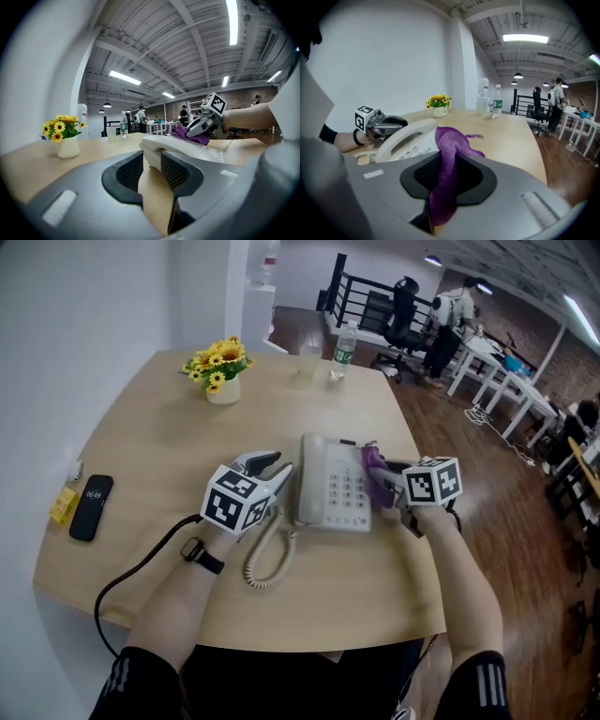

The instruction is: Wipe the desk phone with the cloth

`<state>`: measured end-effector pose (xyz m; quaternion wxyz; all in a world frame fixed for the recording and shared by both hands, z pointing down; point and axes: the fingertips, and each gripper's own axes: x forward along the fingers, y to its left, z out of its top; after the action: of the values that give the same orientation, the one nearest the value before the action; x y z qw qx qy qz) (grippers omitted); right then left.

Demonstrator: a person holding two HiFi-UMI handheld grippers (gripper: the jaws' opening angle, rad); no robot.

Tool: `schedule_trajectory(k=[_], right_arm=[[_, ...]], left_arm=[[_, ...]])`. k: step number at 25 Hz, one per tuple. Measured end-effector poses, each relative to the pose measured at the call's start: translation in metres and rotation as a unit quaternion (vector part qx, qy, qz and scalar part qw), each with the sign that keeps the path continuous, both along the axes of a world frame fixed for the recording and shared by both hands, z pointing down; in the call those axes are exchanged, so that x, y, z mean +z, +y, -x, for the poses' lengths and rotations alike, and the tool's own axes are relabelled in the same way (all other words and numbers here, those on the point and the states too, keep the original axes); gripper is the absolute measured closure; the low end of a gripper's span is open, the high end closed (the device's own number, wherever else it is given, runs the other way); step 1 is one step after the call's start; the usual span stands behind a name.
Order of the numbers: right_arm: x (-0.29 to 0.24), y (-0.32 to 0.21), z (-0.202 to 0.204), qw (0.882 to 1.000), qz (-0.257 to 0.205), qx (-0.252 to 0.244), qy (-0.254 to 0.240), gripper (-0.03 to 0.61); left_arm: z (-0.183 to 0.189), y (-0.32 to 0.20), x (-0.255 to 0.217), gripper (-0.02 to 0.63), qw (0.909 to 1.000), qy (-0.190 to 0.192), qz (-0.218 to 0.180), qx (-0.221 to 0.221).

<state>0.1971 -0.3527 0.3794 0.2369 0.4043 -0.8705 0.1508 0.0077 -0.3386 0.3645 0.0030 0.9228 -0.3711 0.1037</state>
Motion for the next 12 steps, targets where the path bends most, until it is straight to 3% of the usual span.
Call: schedule_trajectory(k=[7,12], right_arm=[[0.017,0.069,0.008,0.998,-0.014,-0.046,0.032,0.491],[0.032,0.12,0.017,0.987,0.01,-0.125,0.103,0.491]], left_arm=[[-0.001,0.0,0.001,0.502,1.0,0.002,0.0,-0.001],[0.0,0.0,0.001,0.502,1.0,0.0,-0.001,-0.001]])
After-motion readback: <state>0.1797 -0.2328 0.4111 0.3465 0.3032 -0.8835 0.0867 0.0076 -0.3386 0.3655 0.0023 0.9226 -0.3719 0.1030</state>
